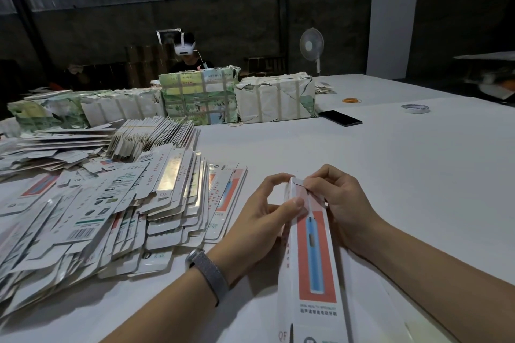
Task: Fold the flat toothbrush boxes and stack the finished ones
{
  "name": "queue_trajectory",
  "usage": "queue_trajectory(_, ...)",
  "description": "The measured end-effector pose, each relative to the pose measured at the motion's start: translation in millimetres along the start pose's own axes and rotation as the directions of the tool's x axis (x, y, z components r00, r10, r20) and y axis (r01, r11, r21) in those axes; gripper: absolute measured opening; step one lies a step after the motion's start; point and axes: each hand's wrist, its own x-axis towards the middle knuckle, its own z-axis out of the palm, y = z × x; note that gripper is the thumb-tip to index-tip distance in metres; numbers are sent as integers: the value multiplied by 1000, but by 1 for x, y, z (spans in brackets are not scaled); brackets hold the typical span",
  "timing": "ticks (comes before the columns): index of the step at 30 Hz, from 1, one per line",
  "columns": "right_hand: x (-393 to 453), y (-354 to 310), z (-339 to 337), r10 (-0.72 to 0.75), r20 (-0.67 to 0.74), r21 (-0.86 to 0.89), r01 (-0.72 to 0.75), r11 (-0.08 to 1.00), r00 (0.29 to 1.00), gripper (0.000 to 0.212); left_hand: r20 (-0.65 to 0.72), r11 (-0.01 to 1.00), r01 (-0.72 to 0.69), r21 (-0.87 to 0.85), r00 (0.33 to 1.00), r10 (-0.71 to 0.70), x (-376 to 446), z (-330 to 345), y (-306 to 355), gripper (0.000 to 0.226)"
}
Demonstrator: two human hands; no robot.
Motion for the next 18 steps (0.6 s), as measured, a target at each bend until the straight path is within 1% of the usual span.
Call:
queue_trajectory(3, -2, 0, 1, -8, -4, -5, 8, 1000, 1000, 25, -11, 1000, -3, 14, 1000, 3, 1, 0, 0, 28)
queue_trajectory(6, -6, -1, 4, -34, -5, -66, 34, 997, 999, 17, -21, 999, -8, 34, 1000, 9, 2, 0, 0, 35)
queue_trajectory(11, -10, -5, 6, -40, 0, -135, 40, 990, 999, 19, -22, 1000, -18, 22, 1000, 18, 1, 1, 2, 27)
queue_trajectory(18, -9, -7, 5, -19, -5, -122, 18, 992, 1000, 19, -30, 999, -3, 55, 1000, 4, 2, 1, 0, 37)
